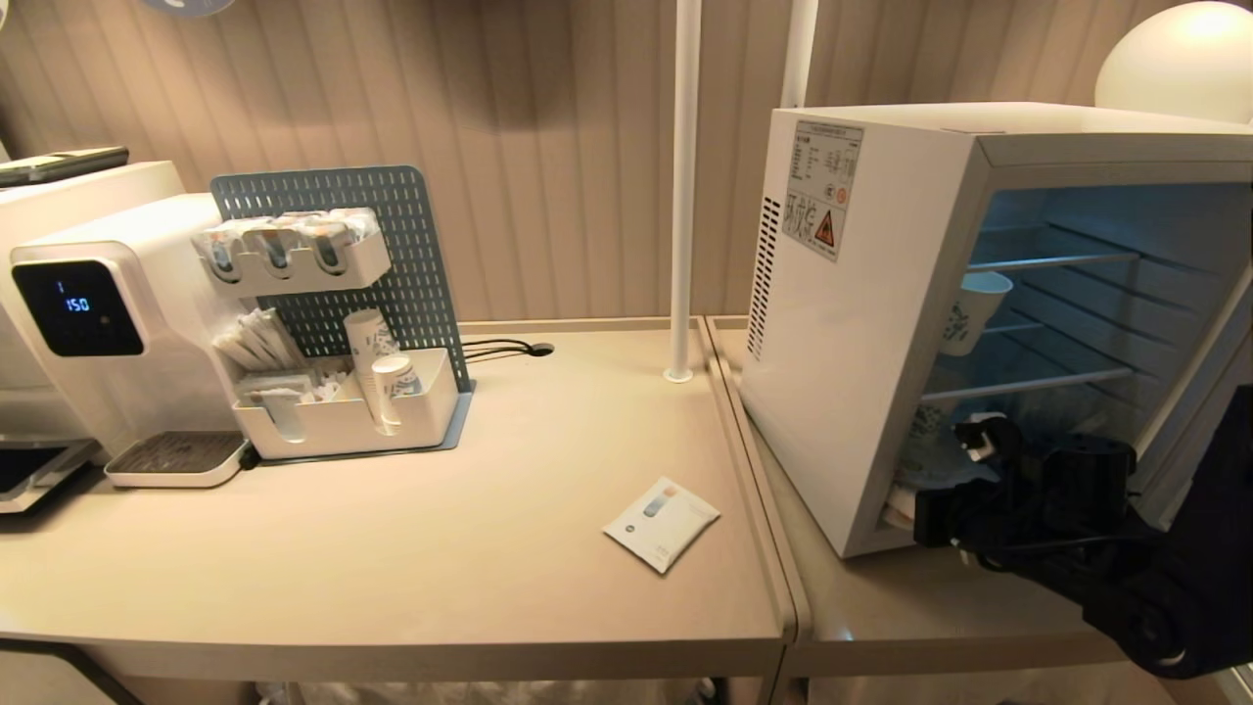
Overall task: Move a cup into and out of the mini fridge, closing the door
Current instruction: Put the yoghurt in the freezer
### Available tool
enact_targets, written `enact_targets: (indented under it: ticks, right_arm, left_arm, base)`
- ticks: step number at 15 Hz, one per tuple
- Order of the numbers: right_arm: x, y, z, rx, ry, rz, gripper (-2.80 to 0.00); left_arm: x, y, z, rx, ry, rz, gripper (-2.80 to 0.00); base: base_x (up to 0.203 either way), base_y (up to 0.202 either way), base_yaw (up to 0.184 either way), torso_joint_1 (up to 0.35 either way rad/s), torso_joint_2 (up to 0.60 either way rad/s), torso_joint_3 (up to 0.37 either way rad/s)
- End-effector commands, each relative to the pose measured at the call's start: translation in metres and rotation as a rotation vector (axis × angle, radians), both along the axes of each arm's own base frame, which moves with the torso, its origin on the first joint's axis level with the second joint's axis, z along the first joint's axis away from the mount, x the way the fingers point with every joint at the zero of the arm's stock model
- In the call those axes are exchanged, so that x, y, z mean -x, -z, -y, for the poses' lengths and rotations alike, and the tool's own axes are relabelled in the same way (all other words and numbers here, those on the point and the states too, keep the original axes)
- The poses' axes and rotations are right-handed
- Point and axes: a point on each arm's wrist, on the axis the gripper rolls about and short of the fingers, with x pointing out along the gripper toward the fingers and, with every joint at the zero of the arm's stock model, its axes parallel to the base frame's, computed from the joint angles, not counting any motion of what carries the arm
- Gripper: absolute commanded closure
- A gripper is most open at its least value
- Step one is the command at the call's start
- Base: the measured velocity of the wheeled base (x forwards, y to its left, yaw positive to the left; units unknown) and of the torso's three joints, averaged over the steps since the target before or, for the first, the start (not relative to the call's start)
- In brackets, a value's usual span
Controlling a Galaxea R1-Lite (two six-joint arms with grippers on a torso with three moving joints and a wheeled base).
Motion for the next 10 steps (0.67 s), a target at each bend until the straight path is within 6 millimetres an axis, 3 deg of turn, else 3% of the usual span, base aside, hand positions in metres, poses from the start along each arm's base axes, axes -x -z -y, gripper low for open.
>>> enact_targets:
  ticks: [1,6,10]
  right_arm:
    - [-0.012,-0.003,-0.001,-0.002,-0.001,0.012,0.0]
    - [-0.028,0.0,0.001,0.005,0.009,0.004,0.0]
    - [-0.031,-0.018,0.006,0.015,0.043,0.046,0.0]
  left_arm:
    - [0.0,0.0,0.0,0.001,-0.001,-0.003,0.0]
    - [0.0,0.0,0.0,0.001,-0.002,-0.003,0.0]
    - [0.0,0.0,0.0,0.001,-0.001,-0.003,0.0]
  base:
    - [0.0,0.0,0.0,0.0,0.0,0.0]
    - [0.0,0.0,0.0,0.0,0.0,0.0]
    - [0.0,0.0,0.0,0.0,0.0,0.0]
